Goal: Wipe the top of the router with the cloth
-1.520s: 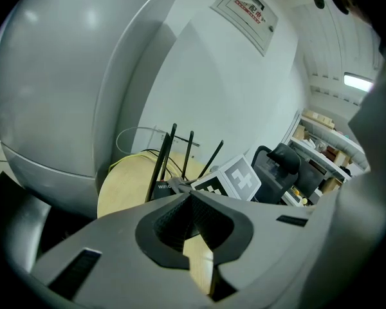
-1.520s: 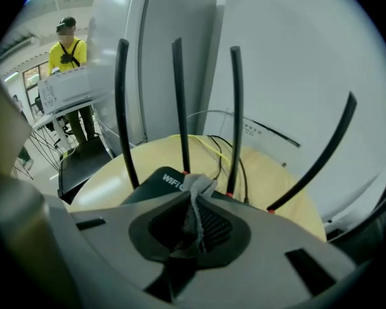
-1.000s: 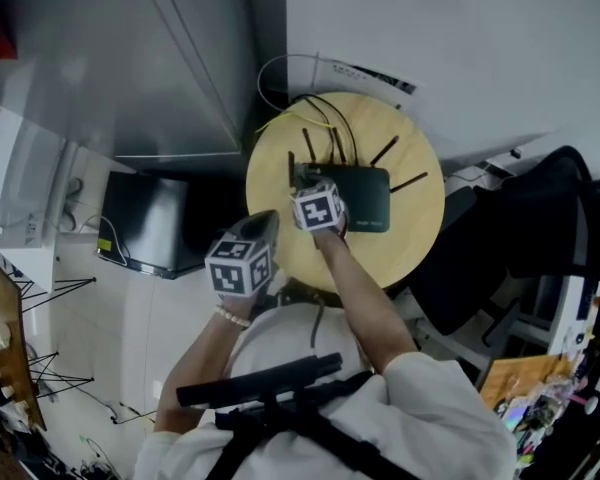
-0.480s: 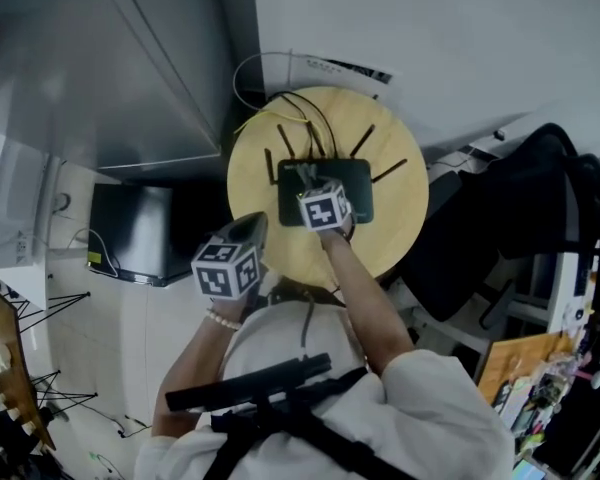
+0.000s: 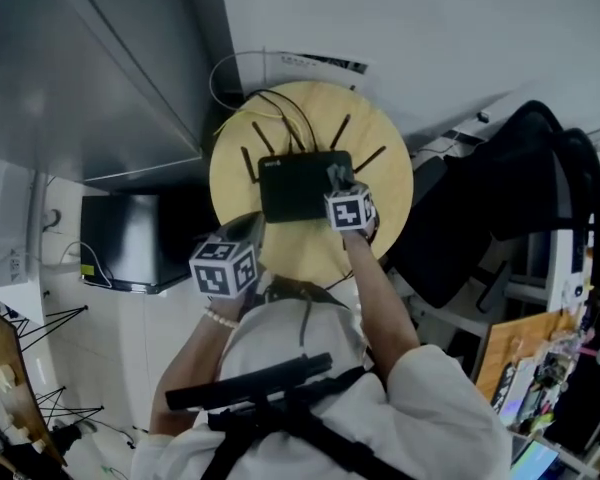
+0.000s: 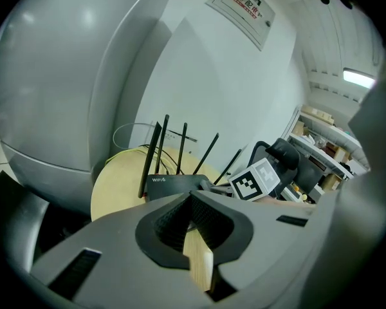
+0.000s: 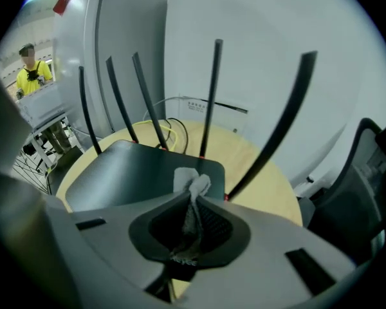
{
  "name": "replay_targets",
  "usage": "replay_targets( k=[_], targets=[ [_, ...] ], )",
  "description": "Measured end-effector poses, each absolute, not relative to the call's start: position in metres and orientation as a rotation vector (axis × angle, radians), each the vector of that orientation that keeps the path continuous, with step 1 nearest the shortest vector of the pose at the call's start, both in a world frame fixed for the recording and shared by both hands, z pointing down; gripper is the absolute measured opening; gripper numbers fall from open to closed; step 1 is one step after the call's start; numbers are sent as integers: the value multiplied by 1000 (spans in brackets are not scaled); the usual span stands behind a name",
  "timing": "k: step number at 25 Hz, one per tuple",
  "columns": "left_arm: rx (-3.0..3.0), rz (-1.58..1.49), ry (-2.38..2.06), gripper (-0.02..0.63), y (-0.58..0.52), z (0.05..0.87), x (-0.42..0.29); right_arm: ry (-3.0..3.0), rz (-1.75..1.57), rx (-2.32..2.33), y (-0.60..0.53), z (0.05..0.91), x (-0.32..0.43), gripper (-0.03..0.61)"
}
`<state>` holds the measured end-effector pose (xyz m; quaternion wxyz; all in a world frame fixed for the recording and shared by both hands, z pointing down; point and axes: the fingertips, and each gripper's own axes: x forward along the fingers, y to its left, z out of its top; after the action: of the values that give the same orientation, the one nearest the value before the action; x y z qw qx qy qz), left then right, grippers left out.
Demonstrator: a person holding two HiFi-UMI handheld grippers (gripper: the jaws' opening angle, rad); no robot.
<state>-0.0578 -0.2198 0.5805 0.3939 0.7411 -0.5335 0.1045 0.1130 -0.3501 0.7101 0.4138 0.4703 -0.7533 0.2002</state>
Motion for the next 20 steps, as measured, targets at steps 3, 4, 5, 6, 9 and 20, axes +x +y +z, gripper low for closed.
replay_targets(
  k=[3,4,5,6,9,20],
  targets=[
    [1892,269,-1338,-5,-220,580,-51,-1848,509,1235,-350,710,143,32],
    [1895,271,-1335,-5,-220,580,-49,-1836,514,1258,-349,708,153,32],
    [1897,271,-1333,-5,-220,580,-48,-1831,520,1281,-349,706,160,32],
    [1897,271,-1331,-5,-219,580,-47,-1834,525,1298,-348,703,166,33],
    [1895,274,-1329,-5,-217,581,-46,-1848,525,1296,-343,702,168,32],
    [1866,280,-1367,-5,-205,585,-59,-1972,462,1008,-295,711,65,32]
  ],
)
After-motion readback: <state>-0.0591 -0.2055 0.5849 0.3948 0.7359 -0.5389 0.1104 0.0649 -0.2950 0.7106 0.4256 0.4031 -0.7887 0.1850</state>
